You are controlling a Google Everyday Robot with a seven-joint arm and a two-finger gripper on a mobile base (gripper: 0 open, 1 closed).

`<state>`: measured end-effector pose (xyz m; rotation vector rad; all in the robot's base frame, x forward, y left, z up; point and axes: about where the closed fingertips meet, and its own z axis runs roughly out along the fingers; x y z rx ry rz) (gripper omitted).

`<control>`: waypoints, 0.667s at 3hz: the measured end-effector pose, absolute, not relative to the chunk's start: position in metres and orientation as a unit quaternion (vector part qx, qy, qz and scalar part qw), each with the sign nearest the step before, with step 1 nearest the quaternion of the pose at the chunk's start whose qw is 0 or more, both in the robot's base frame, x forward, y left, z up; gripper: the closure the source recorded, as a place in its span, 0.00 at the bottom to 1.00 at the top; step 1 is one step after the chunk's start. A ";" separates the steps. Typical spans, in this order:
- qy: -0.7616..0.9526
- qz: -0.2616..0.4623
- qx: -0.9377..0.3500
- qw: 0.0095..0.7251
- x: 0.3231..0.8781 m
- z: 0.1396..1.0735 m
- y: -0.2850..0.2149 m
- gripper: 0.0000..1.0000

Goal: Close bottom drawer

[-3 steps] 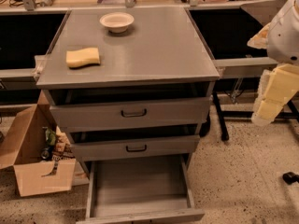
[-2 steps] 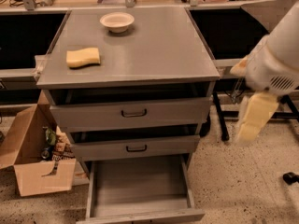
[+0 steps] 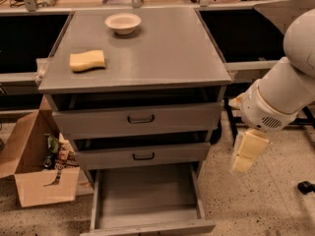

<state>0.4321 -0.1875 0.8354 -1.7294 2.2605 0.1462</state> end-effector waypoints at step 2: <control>0.783 0.059 -0.598 0.162 0.429 0.754 -0.167 0.00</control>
Offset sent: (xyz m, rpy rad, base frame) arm -0.0068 0.0568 -0.2154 0.0948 -0.0408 0.0021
